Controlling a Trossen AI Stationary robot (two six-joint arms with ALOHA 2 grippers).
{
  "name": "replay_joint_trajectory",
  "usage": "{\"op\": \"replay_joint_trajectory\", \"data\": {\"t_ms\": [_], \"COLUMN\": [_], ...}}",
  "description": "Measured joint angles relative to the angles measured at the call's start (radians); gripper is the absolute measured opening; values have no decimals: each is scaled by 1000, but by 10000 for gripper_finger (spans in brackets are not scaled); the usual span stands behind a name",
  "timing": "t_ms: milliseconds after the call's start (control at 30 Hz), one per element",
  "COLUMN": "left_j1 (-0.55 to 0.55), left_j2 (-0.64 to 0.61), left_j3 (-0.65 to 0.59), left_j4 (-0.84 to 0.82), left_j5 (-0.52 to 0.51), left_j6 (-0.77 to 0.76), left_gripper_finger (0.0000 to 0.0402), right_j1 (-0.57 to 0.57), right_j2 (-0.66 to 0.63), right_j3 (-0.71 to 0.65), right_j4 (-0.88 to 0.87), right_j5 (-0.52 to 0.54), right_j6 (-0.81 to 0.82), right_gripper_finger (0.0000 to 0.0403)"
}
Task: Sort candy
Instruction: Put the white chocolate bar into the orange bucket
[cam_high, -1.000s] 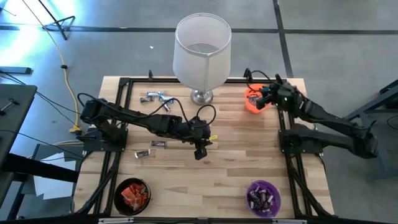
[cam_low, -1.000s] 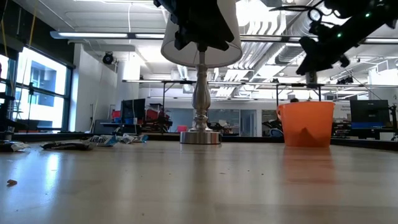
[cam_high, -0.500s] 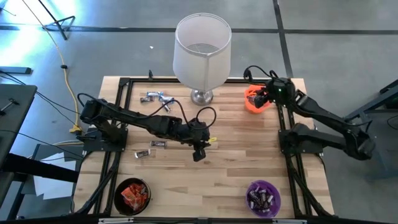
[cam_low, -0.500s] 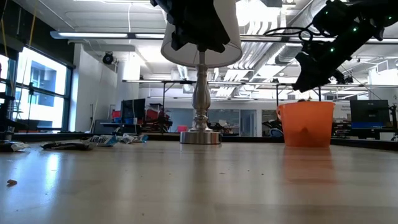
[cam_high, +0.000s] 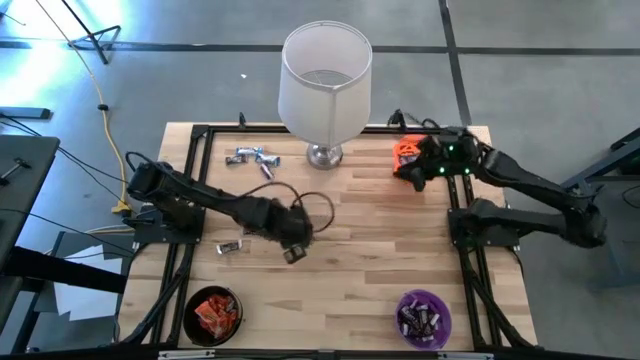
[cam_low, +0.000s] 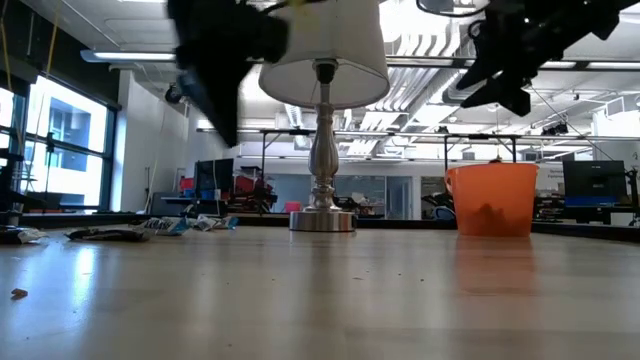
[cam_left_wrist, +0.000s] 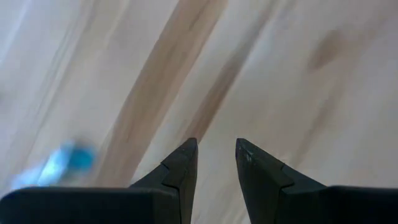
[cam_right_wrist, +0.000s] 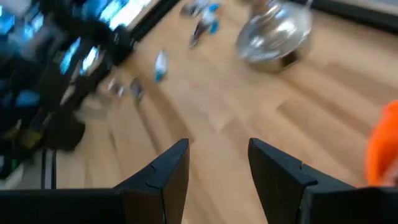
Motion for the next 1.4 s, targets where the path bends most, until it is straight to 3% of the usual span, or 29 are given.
{"op": "replay_joint_trajectory", "data": {"t_ms": [133, 233, 600, 800, 1000, 1400], "left_j1": [-42, -48, 37, 109, 166, 287], "left_j2": [0, 0, 0, 0, 0, 0], "left_j3": [-49, -101, -276, -300, -300, -300], "left_j4": [-165, -198, -201, -147, -94, -10], "left_j5": [-8, -29, -75, -111, -111, 16], "left_j6": [-135, -135, 497, 616, 672, 782], "left_gripper_finger": [99, 99, 99, 99, 99, 99], "right_j1": [146, 247, 505, 555, 560, 560], "right_j2": [1, 1, 1, 1, 1, 1], "right_j3": [-19, -19, -19, -19, -20, -20], "right_j4": [16, 20, 27, 27, 27, 27], "right_j5": [35, 79, 223, 325, 353, 354], "right_j6": [18, 29, 147, 170, 176, 175], "right_gripper_finger": [161, 161, 161, 161, 161, 161]}}
